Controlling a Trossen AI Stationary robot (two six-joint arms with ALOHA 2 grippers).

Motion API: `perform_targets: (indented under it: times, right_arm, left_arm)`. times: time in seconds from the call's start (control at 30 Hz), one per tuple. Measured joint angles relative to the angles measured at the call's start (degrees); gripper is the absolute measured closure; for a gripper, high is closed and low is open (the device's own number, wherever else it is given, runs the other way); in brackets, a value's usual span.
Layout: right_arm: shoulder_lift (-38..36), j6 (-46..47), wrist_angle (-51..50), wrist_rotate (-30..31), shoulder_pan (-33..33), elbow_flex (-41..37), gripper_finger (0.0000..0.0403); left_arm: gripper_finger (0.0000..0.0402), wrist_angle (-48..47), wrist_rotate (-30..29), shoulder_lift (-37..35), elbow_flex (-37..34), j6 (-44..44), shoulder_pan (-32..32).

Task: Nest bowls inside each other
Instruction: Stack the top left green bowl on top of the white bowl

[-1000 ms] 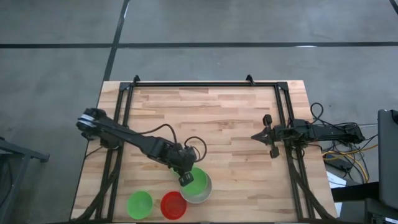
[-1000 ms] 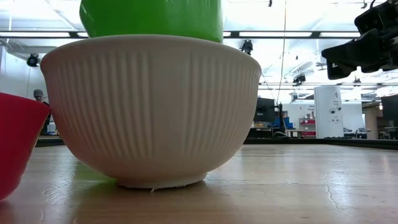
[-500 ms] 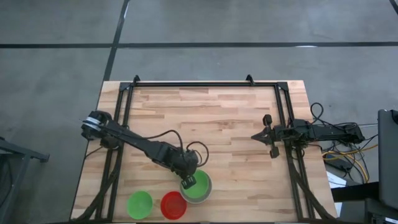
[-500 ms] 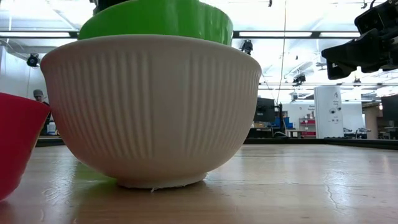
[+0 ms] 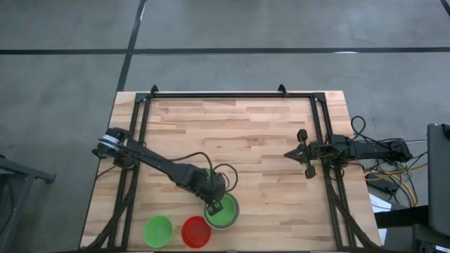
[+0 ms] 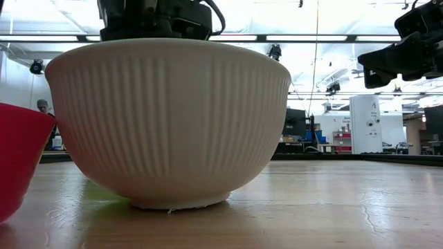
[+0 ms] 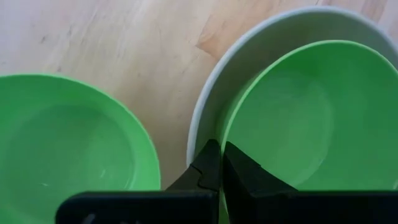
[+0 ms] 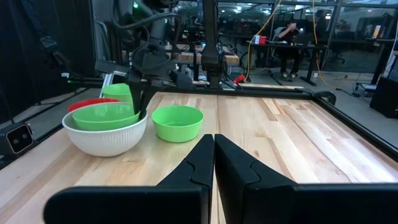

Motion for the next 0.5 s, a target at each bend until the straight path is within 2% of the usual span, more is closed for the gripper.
perform_targets:
  times: [0.17,0.5]
  right_arm:
    - [0.0,-0.01,0.0,0.0,0.0,-0.01,0.0394]
    - [0.0,0.01,0.0,0.0,-0.02,0.0,0.0394]
  left_arm:
    - [0.039,0.24,-0.01,0.22,0.0,0.01,0.01]
    - [0.0352,0.59,0.14,0.07,0.0,0.03,0.08]
